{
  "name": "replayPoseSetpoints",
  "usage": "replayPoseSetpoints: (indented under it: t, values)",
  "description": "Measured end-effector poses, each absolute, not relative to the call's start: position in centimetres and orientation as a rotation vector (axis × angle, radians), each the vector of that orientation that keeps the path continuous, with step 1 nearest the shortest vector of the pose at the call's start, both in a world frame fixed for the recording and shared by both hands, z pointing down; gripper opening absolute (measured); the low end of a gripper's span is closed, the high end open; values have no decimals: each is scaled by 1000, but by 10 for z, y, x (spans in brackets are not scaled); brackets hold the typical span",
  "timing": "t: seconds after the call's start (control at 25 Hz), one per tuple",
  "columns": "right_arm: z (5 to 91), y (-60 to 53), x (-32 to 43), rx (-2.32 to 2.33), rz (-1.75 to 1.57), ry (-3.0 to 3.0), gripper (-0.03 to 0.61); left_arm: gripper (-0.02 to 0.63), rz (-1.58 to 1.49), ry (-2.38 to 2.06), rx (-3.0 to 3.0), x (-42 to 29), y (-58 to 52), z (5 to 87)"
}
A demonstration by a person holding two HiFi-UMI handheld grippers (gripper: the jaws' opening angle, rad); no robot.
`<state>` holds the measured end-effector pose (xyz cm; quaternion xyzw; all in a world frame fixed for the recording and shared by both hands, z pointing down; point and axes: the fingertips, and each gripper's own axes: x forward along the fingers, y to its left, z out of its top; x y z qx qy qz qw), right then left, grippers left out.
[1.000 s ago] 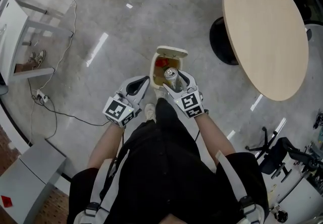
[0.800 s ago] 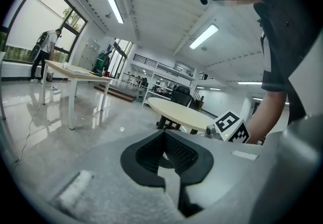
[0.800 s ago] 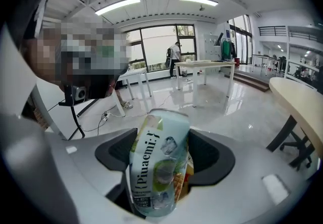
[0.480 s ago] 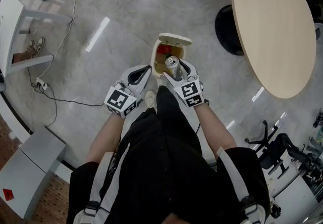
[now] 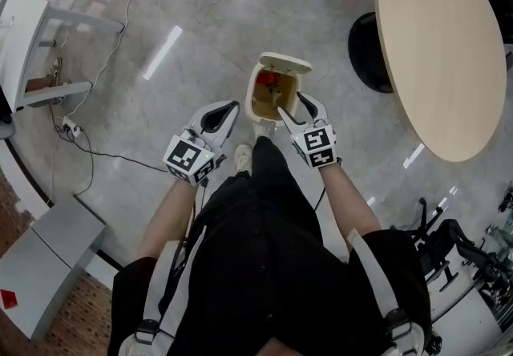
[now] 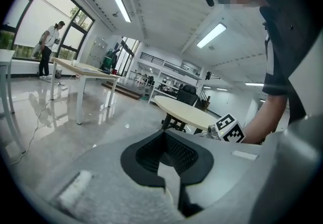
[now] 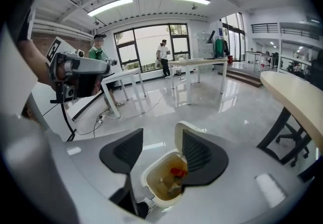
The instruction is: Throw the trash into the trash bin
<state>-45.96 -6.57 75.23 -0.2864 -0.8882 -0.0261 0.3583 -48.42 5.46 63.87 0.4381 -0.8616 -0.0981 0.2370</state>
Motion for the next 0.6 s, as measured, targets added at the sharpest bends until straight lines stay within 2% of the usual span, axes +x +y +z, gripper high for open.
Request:
replayPoseSetpoints:
  t: [0.16,0.32,0.6]
  values:
    - [729,-87,-476,-651,-76,-2387,200,0,-282,-2396,1179,-488,66,629]
    - [687,-98,-481,-588,-72,-2509,118,0,-284,-2452,1181,-486,73,607]
    - [591,-90,-482,-553,-56,-2736,62,0,-285,-2585,1263,-495,85,545]
